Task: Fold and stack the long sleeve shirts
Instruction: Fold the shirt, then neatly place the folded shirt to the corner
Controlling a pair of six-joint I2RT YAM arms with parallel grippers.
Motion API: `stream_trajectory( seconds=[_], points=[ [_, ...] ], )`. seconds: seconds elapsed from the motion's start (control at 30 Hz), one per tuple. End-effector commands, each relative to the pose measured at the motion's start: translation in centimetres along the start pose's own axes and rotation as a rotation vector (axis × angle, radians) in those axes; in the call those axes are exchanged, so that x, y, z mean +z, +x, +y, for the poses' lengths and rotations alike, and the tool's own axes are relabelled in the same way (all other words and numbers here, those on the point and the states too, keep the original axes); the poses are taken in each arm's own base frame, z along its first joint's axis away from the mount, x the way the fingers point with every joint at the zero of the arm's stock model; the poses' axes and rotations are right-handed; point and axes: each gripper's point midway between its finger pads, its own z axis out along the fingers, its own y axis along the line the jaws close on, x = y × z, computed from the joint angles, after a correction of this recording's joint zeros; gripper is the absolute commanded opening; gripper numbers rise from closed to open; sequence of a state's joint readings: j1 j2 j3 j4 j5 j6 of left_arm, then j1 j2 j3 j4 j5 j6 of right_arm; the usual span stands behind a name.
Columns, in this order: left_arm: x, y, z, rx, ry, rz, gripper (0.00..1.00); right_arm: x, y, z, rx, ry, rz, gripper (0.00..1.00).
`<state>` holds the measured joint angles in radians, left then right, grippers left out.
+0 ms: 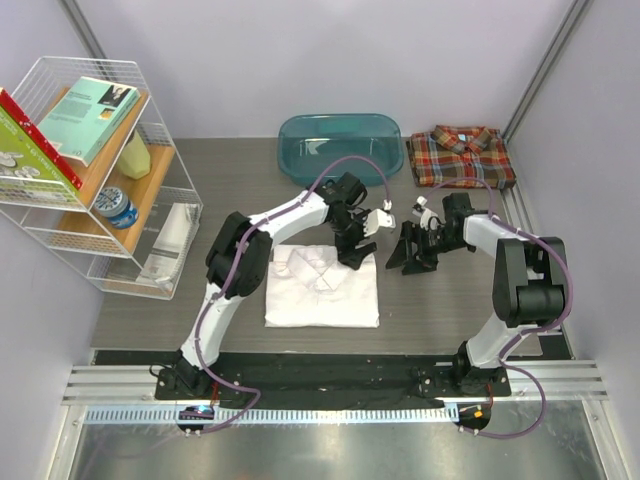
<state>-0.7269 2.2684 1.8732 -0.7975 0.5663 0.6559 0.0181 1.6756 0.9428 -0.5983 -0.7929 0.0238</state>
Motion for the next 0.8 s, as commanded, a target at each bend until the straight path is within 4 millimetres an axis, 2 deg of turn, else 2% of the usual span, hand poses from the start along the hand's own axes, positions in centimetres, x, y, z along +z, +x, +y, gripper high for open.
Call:
stream_trajectory(
  seconds=[0.0, 0.2, 0.33, 0.4, 0.53, 0.57, 0.63, 0.67, 0.77],
  points=[
    [-0.5, -1.1, 1.1, 0.058, -0.025, -0.011, 0.79, -0.4, -0.5, 0.7, -0.029, -0.023, -0.036, 0.75],
    [0.7, -0.8, 0.7, 0.061, 0.018, -0.019, 0.75, 0.0, -0.5, 0.7, -0.017, -0.042, -0.028, 0.76],
    [1.3, -1.2, 0.1, 0.055, 0.064, -0.049, 0.73, 0.4, -0.4, 0.4, -0.007, -0.051, -0.021, 0.76],
    [1.3, -1.6, -0.2, 0.045, 0.087, -0.061, 0.69, 0.5, -0.4, 0.4, -0.004, -0.055, -0.019, 0.76],
    [1.8, -1.7, -0.4, 0.013, 0.122, -0.060, 0.53, 0.7, -0.5, 0.1, -0.003, -0.050, -0.023, 0.77],
    [1.6, -2.1, -0.4, 0.014, 0.122, -0.069, 0.45, 0.9, -0.4, -0.1, -0.001, -0.050, -0.020, 0.77],
    [1.3, -2.6, -0.5, 0.002, 0.123, -0.082, 0.41, 1.2, -0.2, -0.5, -0.006, -0.046, -0.024, 0.79],
    [0.8, -2.9, -0.8, 0.010, 0.121, -0.094, 0.34, 1.4, -0.2, -0.6, -0.008, -0.042, -0.031, 0.80],
    [0.3, -3.2, -1.2, 0.026, 0.112, -0.124, 0.25, 2.2, -0.5, -1.3, -0.018, -0.035, -0.058, 0.84]
  ],
)
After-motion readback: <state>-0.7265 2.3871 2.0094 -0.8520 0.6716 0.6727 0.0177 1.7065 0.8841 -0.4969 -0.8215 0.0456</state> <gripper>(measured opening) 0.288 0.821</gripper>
